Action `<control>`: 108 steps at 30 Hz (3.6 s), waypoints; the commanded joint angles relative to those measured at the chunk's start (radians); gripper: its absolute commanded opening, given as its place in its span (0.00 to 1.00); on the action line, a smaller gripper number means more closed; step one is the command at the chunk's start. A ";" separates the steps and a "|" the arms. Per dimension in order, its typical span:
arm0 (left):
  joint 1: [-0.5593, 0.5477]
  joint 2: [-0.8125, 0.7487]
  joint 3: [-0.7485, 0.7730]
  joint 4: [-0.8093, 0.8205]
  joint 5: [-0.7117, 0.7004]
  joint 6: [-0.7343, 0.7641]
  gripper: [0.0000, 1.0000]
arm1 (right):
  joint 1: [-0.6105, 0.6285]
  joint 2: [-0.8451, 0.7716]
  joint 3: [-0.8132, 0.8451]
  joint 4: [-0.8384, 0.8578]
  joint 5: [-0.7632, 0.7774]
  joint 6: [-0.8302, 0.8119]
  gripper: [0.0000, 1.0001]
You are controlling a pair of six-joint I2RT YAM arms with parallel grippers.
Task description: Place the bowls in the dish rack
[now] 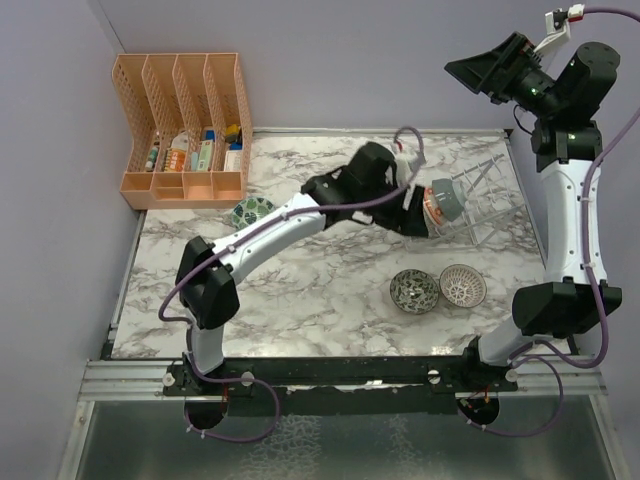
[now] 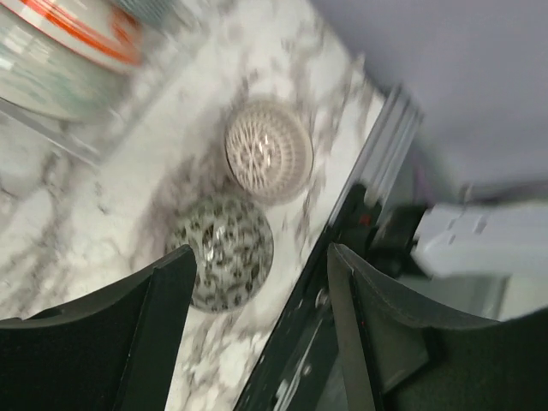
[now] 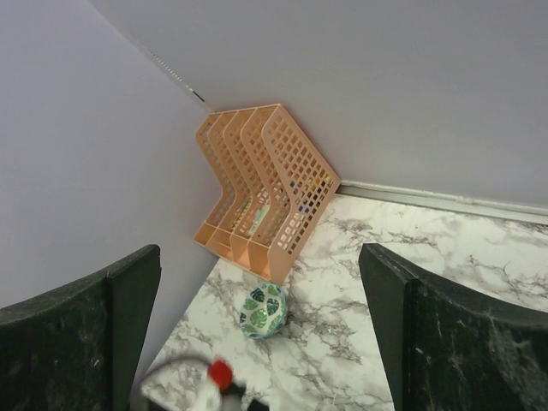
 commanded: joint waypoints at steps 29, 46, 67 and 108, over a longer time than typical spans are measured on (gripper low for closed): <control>-0.440 0.223 -0.207 0.018 -0.428 0.744 0.66 | -0.008 -0.083 -0.003 -0.099 0.055 -0.086 1.00; -0.447 0.150 -0.283 -0.027 -0.471 0.729 0.00 | -0.008 -0.083 0.008 -0.104 0.083 -0.090 1.00; -0.051 -0.095 -0.097 0.562 0.199 -0.228 0.00 | -0.023 0.044 0.275 0.009 0.016 0.110 1.00; -0.016 0.604 0.281 1.284 -0.267 -1.400 0.00 | -0.077 0.048 0.231 0.024 -0.098 0.096 1.00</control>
